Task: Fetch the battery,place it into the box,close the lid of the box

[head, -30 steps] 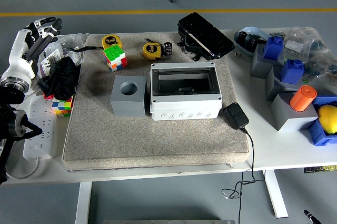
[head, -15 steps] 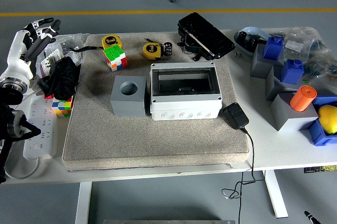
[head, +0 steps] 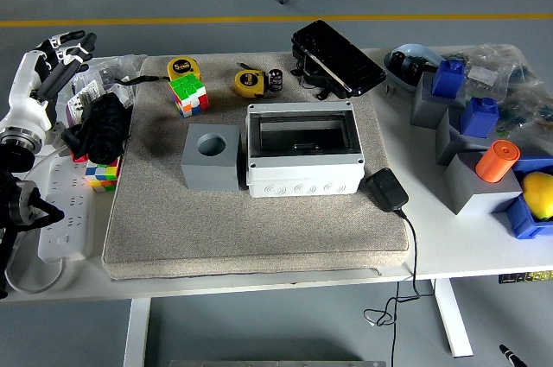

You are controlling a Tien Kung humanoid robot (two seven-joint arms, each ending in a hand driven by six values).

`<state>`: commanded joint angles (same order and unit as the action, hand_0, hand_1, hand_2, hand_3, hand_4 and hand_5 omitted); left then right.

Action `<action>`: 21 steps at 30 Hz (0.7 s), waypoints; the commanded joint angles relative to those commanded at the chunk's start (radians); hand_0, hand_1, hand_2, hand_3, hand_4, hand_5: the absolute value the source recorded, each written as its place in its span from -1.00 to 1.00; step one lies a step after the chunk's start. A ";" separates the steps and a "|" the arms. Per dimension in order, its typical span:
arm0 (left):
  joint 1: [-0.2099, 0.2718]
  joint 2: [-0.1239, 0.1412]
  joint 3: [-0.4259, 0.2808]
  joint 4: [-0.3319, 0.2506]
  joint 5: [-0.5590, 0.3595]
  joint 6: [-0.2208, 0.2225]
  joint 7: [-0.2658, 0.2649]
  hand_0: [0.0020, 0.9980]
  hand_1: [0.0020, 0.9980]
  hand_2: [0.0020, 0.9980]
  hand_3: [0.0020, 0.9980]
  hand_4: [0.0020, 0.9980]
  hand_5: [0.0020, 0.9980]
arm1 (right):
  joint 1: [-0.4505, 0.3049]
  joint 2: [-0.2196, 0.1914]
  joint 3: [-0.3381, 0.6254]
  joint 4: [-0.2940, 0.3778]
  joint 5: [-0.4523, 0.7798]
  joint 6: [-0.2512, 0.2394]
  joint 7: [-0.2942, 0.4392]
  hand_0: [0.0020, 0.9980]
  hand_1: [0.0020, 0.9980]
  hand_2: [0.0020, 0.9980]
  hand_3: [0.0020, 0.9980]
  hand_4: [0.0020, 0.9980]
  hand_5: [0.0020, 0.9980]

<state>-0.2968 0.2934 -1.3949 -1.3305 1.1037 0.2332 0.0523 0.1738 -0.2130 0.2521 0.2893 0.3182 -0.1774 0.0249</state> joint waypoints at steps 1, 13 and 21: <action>0.000 0.000 0.000 0.000 0.000 0.000 0.000 0.43 0.44 0.36 0.43 1.00 0.18 | 0.000 0.000 0.000 0.000 0.000 0.001 0.000 0.43 0.39 0.38 0.21 0.98 0.01; -0.001 0.005 -0.006 0.000 0.003 -0.001 0.003 0.43 0.44 0.36 0.43 1.00 0.18 | -0.005 0.001 0.003 0.001 -0.004 0.004 -0.003 0.43 0.39 0.38 0.21 0.98 0.00; -0.003 0.007 -0.005 0.000 -0.002 0.006 -0.008 0.43 0.44 0.36 0.41 1.00 0.20 | -0.001 0.000 0.001 0.002 -0.006 0.003 -0.004 0.43 0.39 0.38 0.21 0.98 0.00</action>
<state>-0.2999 0.3008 -1.4002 -1.3306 1.1015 0.2391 0.0442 0.1726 -0.2129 0.2530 0.2913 0.3122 -0.1741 0.0206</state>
